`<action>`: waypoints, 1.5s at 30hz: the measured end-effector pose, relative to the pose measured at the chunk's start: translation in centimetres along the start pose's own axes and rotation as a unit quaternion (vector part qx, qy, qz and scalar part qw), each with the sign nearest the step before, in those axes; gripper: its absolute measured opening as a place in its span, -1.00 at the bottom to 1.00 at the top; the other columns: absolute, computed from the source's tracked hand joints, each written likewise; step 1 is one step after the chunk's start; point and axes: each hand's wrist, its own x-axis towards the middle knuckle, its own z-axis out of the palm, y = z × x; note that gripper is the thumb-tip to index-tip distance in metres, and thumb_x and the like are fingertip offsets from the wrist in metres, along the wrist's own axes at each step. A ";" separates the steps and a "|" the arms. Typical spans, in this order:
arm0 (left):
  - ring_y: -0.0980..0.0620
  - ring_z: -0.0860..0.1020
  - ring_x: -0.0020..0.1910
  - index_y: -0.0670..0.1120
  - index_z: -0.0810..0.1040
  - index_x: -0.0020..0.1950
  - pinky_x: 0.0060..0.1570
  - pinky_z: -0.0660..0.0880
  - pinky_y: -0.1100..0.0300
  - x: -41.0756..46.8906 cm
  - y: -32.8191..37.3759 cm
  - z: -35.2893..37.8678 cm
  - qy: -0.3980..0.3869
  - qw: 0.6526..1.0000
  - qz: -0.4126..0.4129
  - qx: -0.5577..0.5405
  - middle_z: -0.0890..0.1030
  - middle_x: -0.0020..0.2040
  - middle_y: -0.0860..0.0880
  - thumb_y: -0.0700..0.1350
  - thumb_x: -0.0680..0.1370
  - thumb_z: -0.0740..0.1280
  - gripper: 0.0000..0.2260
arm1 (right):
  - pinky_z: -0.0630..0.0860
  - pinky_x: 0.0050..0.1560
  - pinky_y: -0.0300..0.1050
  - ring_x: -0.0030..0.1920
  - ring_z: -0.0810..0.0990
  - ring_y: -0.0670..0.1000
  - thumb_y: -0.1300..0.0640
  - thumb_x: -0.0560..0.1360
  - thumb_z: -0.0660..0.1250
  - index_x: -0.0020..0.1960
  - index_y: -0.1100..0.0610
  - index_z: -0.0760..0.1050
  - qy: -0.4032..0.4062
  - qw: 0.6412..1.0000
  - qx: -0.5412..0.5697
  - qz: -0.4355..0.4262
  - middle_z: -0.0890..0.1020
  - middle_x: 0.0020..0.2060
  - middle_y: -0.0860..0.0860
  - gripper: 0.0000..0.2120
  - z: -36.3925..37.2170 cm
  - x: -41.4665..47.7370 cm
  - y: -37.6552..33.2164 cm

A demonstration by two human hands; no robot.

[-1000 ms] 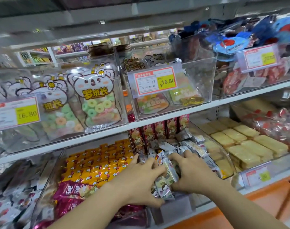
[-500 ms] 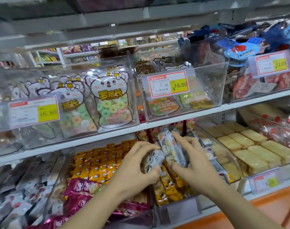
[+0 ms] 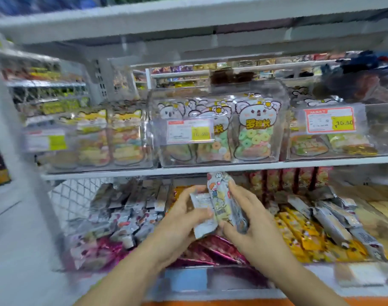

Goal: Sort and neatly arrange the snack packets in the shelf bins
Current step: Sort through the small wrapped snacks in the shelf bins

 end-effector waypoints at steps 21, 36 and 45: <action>-0.02 0.31 0.41 0.08 0.20 0.46 0.35 0.29 0.13 -3.3 -0.7 -23.6 0.186 0.868 0.005 0.460 0.19 0.50 0.00 -0.07 0.57 0.30 -0.50 | 0.26 0.29 -0.24 0.31 0.35 -0.06 0.03 0.54 0.27 0.34 -0.05 0.42 -0.151 0.975 -0.148 -0.076 0.47 0.28 -0.12 -0.64 16.4 7.6 -7.7; -0.31 0.36 0.36 0.04 0.46 0.31 0.29 0.26 -0.26 -2.1 -3.9 -23.4 0.253 0.587 0.037 0.768 0.30 0.43 -0.28 -0.02 0.54 0.29 -0.67 | 0.31 0.27 -0.23 0.29 0.42 -0.07 0.06 0.62 0.10 0.37 0.04 0.40 -0.362 0.921 -0.131 -0.066 0.47 0.33 -0.05 -0.66 16.2 8.6 -7.5; 0.03 0.48 0.21 0.08 0.51 0.25 0.34 0.26 0.00 -4.0 0.5 -16.4 0.255 0.708 0.143 0.643 0.48 0.26 0.11 -0.06 0.58 0.22 -0.75 | 0.28 0.26 -0.33 0.26 0.40 -0.22 0.00 0.58 0.20 0.31 -0.11 0.45 -0.242 0.959 -0.111 -0.096 0.48 0.25 -0.23 -0.69 9.4 5.4 -6.5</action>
